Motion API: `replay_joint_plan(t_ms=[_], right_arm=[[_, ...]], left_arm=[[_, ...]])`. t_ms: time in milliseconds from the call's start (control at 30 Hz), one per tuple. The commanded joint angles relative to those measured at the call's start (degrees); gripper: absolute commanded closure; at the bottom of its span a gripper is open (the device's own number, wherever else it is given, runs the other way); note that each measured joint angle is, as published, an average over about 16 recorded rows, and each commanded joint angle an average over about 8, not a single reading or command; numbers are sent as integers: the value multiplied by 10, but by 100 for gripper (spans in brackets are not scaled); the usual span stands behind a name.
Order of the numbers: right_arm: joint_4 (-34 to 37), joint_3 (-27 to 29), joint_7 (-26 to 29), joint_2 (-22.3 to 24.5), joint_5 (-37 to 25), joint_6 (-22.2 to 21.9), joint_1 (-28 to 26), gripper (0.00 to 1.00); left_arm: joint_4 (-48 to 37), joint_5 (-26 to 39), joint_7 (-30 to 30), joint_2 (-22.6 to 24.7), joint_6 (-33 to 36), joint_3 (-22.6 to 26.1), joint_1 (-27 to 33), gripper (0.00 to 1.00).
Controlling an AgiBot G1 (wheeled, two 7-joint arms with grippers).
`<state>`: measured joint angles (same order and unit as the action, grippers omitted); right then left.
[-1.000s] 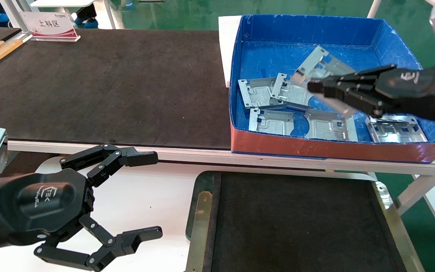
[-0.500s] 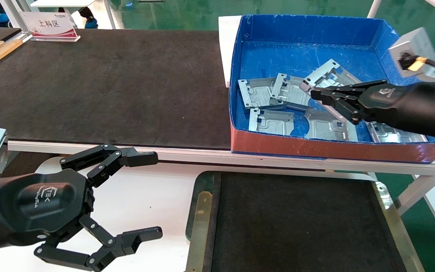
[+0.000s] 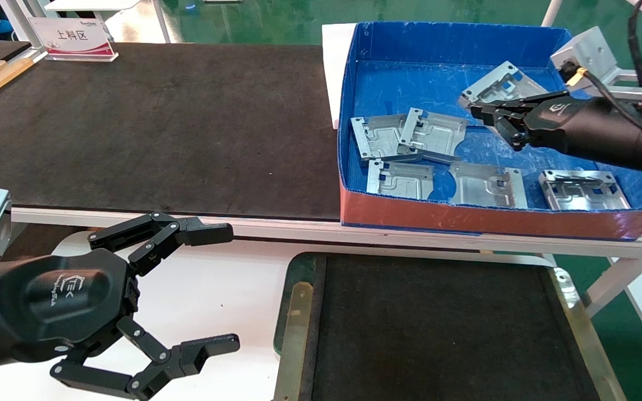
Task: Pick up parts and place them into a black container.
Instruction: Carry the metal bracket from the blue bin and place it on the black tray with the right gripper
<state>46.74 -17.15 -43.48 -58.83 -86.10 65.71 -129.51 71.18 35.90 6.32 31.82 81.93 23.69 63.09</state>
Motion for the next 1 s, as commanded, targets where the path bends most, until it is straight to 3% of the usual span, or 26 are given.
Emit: replay_joint_plan(t_ms=[33, 600, 1000], right_arm=[[-25, 1, 12, -3, 6, -15, 14, 100], [-274, 30, 76, 3, 36, -15, 151, 100], [-394, 22, 101, 6, 20, -1, 207, 100]], left_arm=[[0, 0, 0, 0, 0, 0, 0, 0], [0, 0, 0, 0, 0, 0, 0, 0], [0, 0, 0, 0, 0, 0, 0, 0]])
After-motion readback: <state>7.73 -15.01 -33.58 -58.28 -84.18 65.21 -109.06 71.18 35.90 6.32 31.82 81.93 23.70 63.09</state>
